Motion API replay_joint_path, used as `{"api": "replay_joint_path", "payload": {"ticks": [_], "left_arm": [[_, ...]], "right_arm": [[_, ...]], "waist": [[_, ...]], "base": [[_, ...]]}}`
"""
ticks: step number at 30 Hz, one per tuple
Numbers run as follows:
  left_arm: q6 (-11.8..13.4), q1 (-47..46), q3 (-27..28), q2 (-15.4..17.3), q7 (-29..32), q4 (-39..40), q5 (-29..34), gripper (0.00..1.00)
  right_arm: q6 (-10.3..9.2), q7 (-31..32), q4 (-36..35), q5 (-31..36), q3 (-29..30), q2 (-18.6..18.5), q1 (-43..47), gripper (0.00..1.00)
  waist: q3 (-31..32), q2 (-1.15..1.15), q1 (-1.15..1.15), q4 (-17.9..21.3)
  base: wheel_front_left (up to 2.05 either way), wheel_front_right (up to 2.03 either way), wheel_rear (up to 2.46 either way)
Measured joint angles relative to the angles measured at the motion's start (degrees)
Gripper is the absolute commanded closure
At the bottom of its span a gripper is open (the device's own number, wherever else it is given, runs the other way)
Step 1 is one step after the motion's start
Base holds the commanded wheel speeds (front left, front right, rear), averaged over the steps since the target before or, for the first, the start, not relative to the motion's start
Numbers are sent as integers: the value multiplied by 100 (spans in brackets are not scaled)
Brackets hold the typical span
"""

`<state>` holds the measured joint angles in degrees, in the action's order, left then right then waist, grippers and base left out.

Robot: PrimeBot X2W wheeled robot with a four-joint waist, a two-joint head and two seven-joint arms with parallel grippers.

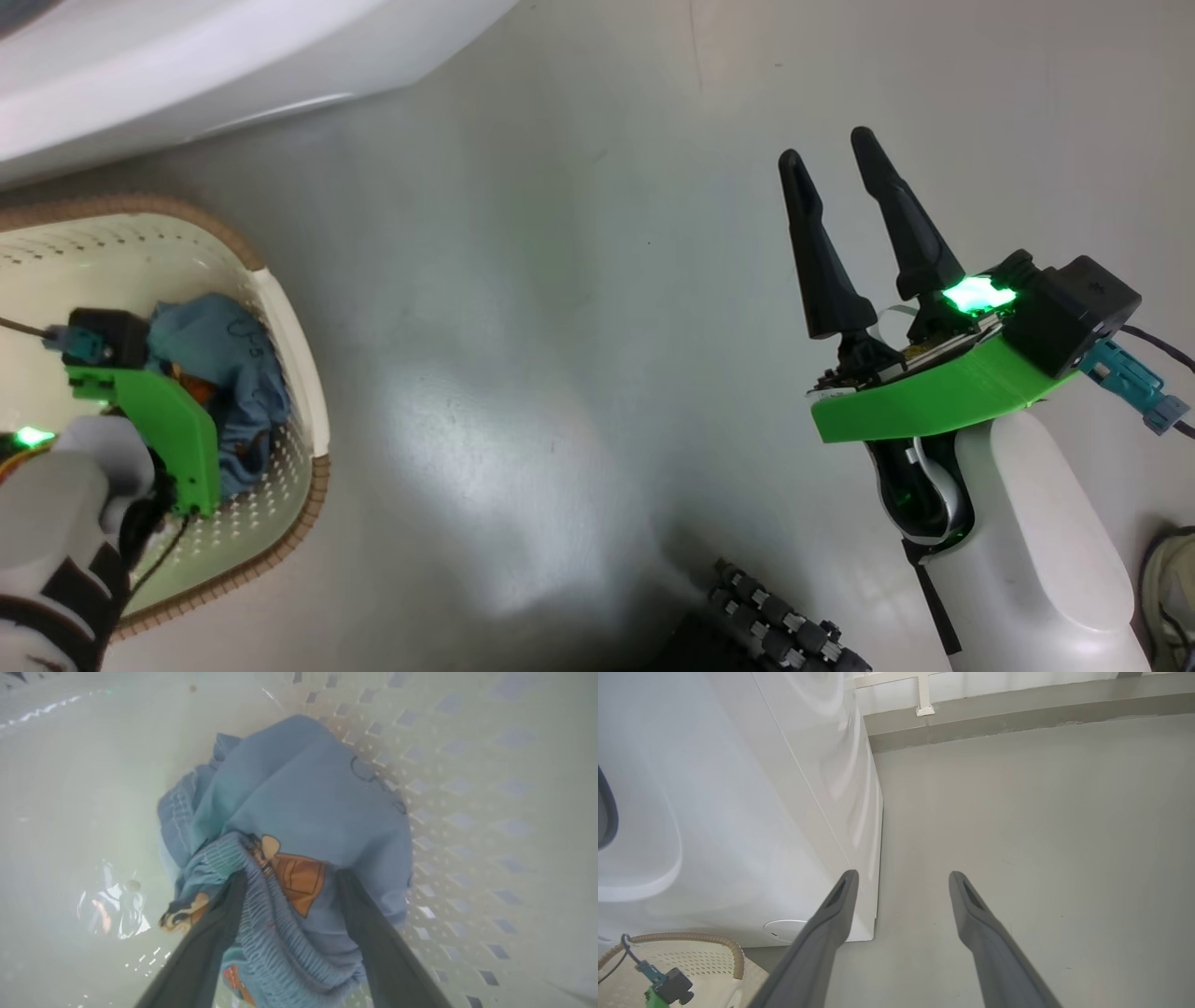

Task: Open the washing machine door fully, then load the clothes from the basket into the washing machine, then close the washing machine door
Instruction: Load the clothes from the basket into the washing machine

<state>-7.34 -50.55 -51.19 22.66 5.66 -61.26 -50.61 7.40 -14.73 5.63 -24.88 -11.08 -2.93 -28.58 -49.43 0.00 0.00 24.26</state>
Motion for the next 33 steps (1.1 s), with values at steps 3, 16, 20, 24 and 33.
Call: {"api": "replay_joint_path", "payload": {"ticks": [3, 16, 20, 24, 33], "left_arm": [[2, -163, -49, -74, -176, -302, 93, 68], [0, -265, -159, -280, -627, -782, 89, 100], [0, -257, -168, -319, -762, -681, -59, 100], [0, -213, -202, -324, -881, -520, -187, 100], [0, 70, -353, -238, -1267, -104, -531, 100]], "right_arm": [[0, 0, 0, 0, 1, 2, 1, 0], [0, 0, 10, 4, 26, 3, 0, 0], [0, 0, 34, 10, 32, 3, -2, 0], [0, 0, 65, 26, 38, 2, -3, 0], [0, 0, 149, 118, 52, 1, 8, 0]], "waist": [[-12, 0, 0, 19], [104, 0, 0, -109], [229, 0, 0, -184], [377, 0, 0, -264], [758, 0, 0, -427]], "base": [[0, 0, 0], [0, 0, 0], [0, 0, 0], [0, 0, 0], [0, 0, 0]]}}
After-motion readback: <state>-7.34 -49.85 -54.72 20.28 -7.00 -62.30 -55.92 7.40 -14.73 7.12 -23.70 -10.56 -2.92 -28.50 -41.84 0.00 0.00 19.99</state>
